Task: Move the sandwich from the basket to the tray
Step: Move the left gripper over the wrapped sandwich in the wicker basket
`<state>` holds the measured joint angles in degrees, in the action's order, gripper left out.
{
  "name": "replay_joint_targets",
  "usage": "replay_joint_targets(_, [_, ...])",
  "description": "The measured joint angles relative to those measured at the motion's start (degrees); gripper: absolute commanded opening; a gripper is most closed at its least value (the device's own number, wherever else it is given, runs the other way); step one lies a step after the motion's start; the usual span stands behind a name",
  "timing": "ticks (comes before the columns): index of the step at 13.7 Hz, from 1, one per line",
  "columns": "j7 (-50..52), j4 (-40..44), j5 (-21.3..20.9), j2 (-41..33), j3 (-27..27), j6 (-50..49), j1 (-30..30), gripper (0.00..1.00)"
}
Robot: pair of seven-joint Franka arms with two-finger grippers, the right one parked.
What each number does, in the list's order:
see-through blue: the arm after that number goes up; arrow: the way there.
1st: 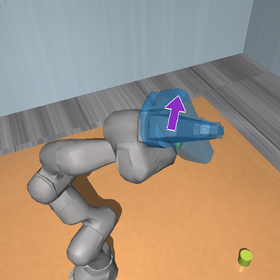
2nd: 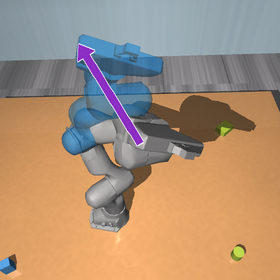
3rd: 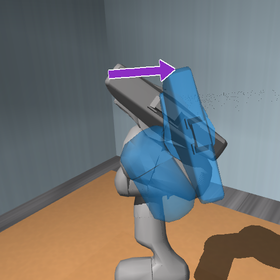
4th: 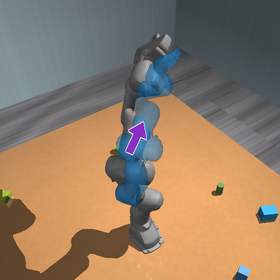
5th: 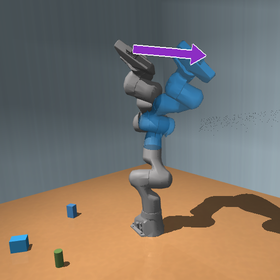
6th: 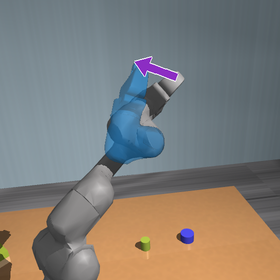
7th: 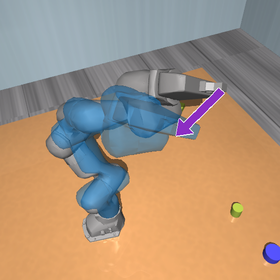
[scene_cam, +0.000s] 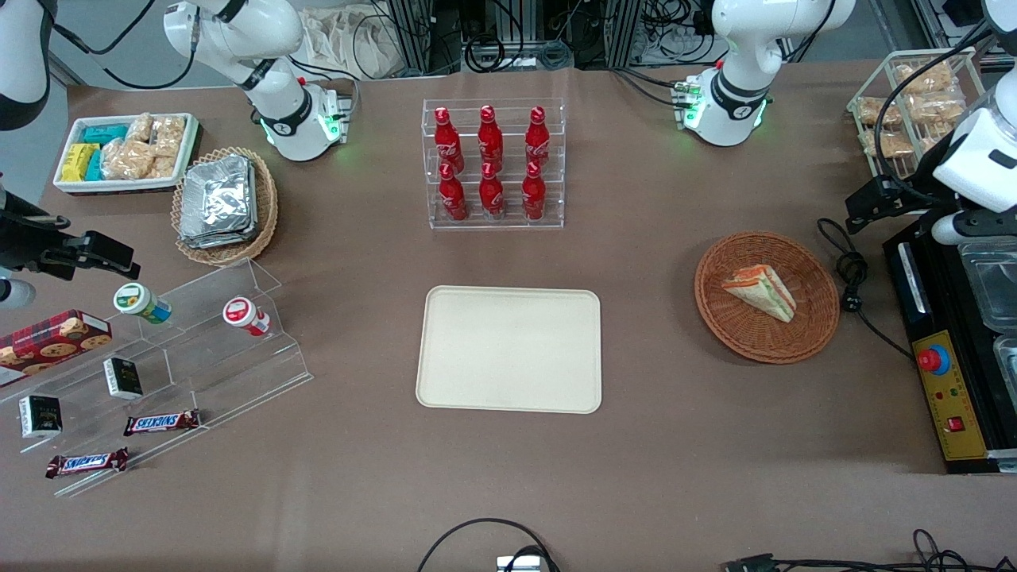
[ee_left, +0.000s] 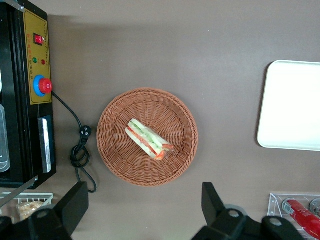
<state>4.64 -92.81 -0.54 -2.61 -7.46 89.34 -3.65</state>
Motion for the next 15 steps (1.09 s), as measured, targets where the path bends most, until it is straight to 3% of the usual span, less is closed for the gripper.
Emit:
replay_joint_targets(9, [1.2,-1.7,-0.6,2.0,0.1,-0.8,0.0,1.00])
replay_joint_targets(15, [16.3,-16.3,-0.8,1.3,0.1,11.5,0.0,1.00])
